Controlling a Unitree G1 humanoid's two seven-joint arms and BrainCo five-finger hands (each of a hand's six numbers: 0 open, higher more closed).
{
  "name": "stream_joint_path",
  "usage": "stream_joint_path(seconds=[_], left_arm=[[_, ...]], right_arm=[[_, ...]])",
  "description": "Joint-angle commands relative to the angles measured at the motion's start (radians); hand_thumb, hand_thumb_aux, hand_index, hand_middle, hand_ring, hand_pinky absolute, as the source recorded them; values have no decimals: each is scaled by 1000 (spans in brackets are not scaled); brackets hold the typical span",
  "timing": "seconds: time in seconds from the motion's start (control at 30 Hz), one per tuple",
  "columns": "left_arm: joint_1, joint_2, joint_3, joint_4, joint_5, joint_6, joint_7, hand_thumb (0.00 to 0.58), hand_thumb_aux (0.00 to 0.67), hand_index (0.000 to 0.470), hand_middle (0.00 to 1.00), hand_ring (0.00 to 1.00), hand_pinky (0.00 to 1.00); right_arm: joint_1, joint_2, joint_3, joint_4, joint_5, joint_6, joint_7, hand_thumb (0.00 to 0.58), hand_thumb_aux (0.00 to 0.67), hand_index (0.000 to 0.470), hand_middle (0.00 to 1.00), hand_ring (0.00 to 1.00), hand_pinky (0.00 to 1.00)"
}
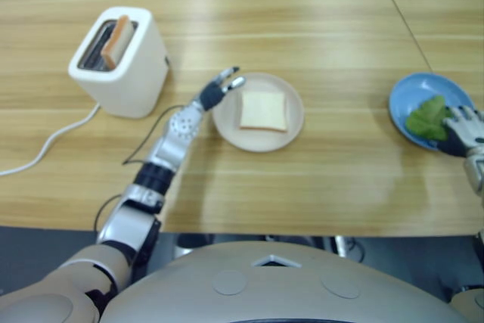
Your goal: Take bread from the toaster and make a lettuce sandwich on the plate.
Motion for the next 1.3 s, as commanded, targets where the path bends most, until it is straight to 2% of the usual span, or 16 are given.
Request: stream_joint_path(seconds=[0.03, 0.2, 0.33, 0.37, 0.4, 0.43, 0.6, 0.7, 0.8, 0.9, 1.13, 1.3], left_arm=[[7, 6, 2, -2, 4, 15, -5, 0, 0, 0, 0, 0, 0], [9, 6, 7, -8, 6, 18, 4, 0, 0, 0, 0, 0, 0], [3, 3, 46, -14, -16, 19, 36, 0, 0, 0, 0, 0, 0], [-1, 4, 63, -15, -23, 15, 51, 0, 0, 0, 0, 0, 0], [-4, 3, 82, -16, -38, 9, 59, 0, 0, 0, 0, 0, 0], [-8, 3, 99, -19, -44, 5, 74, 0, 0, 0, 0, 0, 0], [-26, 10, 152, -11, -59, -17, 115, 0, 0, 0, 0, 0, 0], [-36, 12, 179, 6, -72, -30, 130, 0, 0, 0, 0, 0, 0], [-47, 10, 196, 31, -85, -39, 141, 0, 0, 0, 0, 0, 0], [-62, 3, 204, 65, -97, -50, 149, 0, 0, 0, 0, 0, 0], [-88, -5, 197, 153, -92, -85, 162, 0, 0, 0, 0, 0, 0], [-98, -11, 189, 188, -85, -99, 166, 0, 0, 0, 0, 0, 0]], right_arm=[[0, 1, 16, -7, 30, -19, -3, 580, 670, 460, 0, 0, 0], [24, -33, -18, -98, 78, -37, -24, 580, 670, 460, 0, 0, 0], [102, -79, -86, -299, 130, -26, -49, 580, 670, 460, 0, 0, 0], [137, -91, -114, -379, 142, -16, -56, 580, 670, 460, 357, 357, 357], [174, -101, -144, -460, 153, -5, -65, 580, 670, 460, 357, 357, 357], [214, -107, -181, -551, 164, 11, -63, 580, 670, 460, 1000, 1000, 1000], [317, -80, -313, -969, 159, 104, 3, 580, 670, 460, 1000, 1000, 1000], [280, -10, -299, -1150, 121, 140, 68, 580, 670, 460, 1000, 1000, 1000], [192, 93, -230, -1227, 75, 140, 125, 580, 670, 460, 1000, 1000, 1000], [105, 195, -158, -1195, 43, 112, 154, 580, 670, 460, 1000, 1000, 1000], [-68, 418, 25, -947, -18, 27, 154, 580, 670, 460, 1000, 1000, 1000], [-117, 493, 109, -761, -46, -23, 130, 580, 670, 460, 1000, 1000, 1000]])
